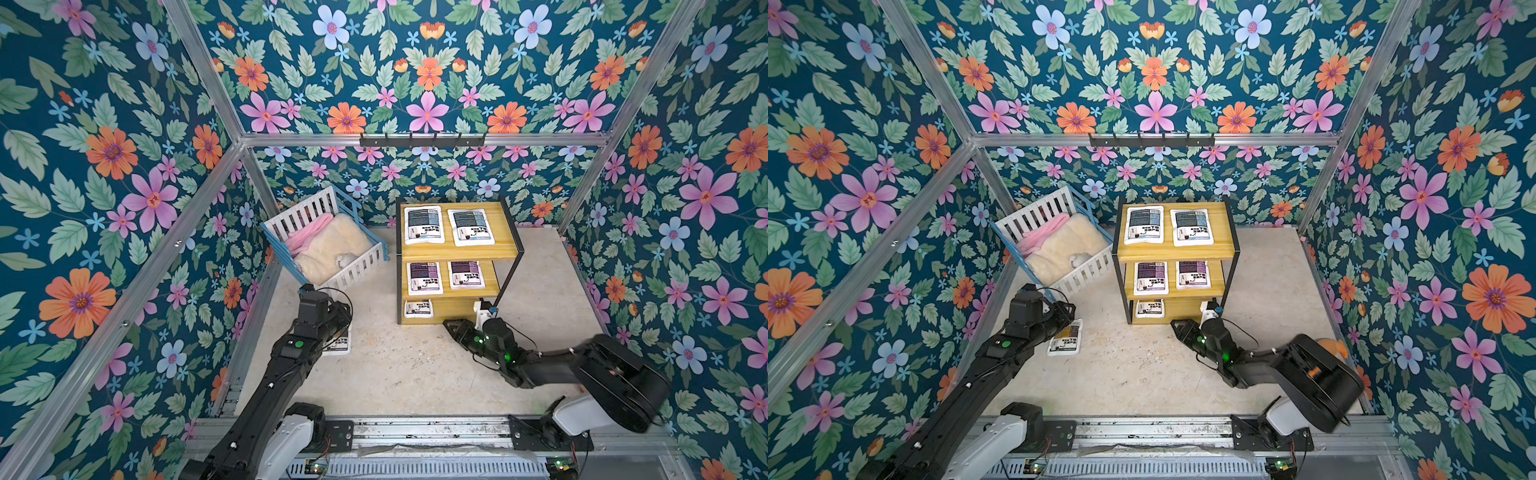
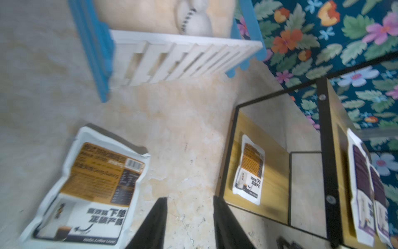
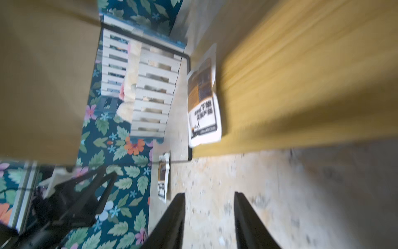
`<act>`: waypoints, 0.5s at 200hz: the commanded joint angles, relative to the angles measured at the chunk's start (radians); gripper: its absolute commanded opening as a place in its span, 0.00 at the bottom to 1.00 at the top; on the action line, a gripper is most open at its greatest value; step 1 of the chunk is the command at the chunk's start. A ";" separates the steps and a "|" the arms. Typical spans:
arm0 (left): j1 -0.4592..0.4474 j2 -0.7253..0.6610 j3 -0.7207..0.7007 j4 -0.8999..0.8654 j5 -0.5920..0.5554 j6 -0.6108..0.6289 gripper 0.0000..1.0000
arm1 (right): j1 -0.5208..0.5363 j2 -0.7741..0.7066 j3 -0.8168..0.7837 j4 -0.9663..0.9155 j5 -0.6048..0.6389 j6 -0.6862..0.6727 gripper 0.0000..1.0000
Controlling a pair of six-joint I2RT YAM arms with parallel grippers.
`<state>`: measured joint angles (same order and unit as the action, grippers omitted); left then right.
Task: Place the bagged coffee beans on the shelf by color
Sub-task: Move the bagged coffee beans to the center of the board.
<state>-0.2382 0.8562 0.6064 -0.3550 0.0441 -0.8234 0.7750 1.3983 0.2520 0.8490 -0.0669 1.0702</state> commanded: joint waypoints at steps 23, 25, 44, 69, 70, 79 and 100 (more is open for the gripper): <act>0.035 -0.063 0.031 -0.298 -0.288 -0.164 0.46 | 0.413 -0.236 0.064 -0.336 0.385 0.194 0.43; 0.039 -0.061 0.031 -0.301 -0.292 -0.167 0.46 | 0.425 -0.223 0.072 -0.331 0.399 0.199 0.44; 0.104 -0.024 0.028 -0.323 -0.276 -0.173 0.47 | 0.526 -0.050 0.218 -0.282 0.443 0.200 0.47; 0.196 0.008 -0.022 -0.218 -0.151 -0.148 0.47 | 0.598 0.207 0.392 -0.142 0.429 0.237 0.48; 0.198 0.009 -0.023 -0.214 -0.146 -0.148 0.47 | 0.599 0.216 0.399 -0.136 0.425 0.239 0.48; 0.234 0.024 -0.026 -0.197 -0.109 -0.145 0.47 | 0.610 0.324 0.465 -0.094 0.399 0.253 0.48; 0.300 0.066 -0.011 -0.187 -0.051 -0.132 0.48 | 0.619 0.502 0.599 -0.066 0.402 0.303 0.47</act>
<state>0.0082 0.8917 0.5827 -0.5846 -0.0940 -0.9691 1.3827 1.7538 0.7498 0.6964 0.3130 1.2961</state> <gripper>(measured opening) 0.472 0.480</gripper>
